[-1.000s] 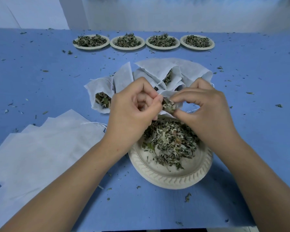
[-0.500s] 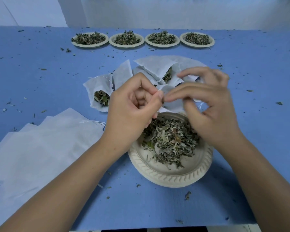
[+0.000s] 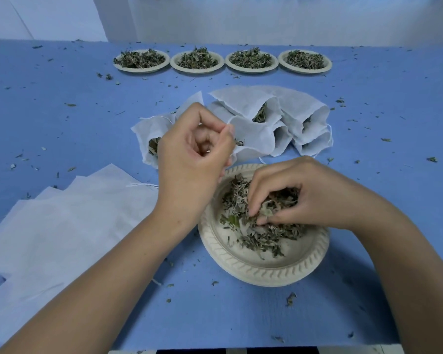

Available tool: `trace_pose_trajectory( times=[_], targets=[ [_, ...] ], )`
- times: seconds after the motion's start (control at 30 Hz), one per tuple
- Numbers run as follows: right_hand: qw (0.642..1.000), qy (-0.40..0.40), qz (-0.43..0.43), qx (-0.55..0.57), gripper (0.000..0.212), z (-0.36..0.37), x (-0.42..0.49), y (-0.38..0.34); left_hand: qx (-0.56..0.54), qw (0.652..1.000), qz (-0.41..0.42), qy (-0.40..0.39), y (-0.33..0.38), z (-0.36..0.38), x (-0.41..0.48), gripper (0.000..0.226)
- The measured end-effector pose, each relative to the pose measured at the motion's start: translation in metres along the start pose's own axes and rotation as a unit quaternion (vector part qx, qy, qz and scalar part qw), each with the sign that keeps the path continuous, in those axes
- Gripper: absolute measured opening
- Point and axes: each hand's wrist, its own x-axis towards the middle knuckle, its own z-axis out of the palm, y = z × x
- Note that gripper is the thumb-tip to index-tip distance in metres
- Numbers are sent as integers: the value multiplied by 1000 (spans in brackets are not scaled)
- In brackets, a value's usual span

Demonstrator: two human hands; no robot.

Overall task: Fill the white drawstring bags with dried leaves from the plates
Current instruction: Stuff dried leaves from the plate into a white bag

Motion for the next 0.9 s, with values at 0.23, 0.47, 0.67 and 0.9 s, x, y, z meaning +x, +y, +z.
trace_pose_trajectory(
  times=[0.23, 0.47, 0.67, 0.9],
  targets=[
    [951, 214, -80, 208, 11, -8, -1, -3, 30, 998, 6, -54, -4, 0, -1, 23],
    [876, 445, -84, 168, 19, 9, 6, -5, 24, 994, -4, -110, -5, 4, -5, 20],
    [891, 437, -117, -32, 18, 19, 10, 1, -12, 995, -21, -95, -2, 3, -5, 18],
    [932, 312, -107, -149, 11, 15, 11, 4, -32, 995, -34, -84, -2, 4, -5, 21]
  ],
)
